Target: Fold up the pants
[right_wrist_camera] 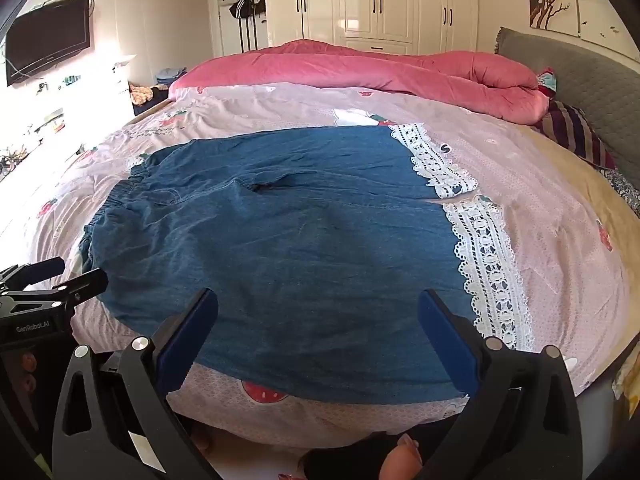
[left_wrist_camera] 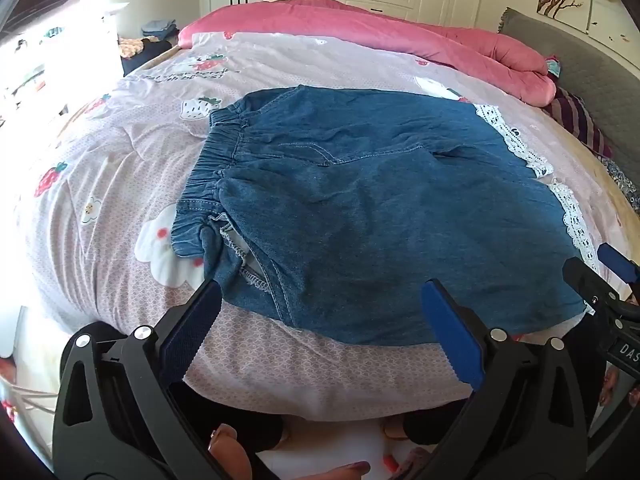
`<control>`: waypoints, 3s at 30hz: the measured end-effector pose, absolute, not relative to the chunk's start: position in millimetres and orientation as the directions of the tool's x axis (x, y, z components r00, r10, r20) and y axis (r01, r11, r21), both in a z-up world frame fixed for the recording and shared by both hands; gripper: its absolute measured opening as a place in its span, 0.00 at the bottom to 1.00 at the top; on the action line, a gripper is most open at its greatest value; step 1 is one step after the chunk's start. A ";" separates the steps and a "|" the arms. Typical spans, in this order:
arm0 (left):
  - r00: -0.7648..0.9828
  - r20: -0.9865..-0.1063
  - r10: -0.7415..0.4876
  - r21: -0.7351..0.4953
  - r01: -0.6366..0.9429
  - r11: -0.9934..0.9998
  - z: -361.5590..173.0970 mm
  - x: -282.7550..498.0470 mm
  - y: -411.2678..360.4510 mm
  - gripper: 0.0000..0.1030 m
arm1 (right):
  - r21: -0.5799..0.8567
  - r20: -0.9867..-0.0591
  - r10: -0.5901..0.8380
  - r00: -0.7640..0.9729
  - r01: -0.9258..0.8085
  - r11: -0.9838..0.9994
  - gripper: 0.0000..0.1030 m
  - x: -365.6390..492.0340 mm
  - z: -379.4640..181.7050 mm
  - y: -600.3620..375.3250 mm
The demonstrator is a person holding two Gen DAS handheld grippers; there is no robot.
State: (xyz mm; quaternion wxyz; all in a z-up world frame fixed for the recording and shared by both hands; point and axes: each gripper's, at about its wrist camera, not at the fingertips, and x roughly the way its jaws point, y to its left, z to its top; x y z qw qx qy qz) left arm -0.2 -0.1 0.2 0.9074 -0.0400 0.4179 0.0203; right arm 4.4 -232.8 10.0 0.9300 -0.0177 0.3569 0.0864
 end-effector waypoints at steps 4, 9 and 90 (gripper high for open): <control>0.647 -0.763 0.005 -0.052 -0.069 0.996 0.5 -0.1 -0.3 0.91 | 0.021 -0.663 0.142 0.735 -0.171 0.985 0.96 4.1 10.0 -232.2; 0.651 -0.759 0.007 -0.053 -0.072 0.996 0.7 -2.2 0.1 0.91 | 0.017 -0.666 0.139 0.733 -0.171 0.985 0.96 1.6 9.0 -224.5; 0.667 -0.745 0.007 -0.089 -0.110 0.990 1.2 74.4 63.9 0.91 | 0.096 -0.697 0.277 0.662 -0.297 0.950 0.96 96.8 5.5 -206.7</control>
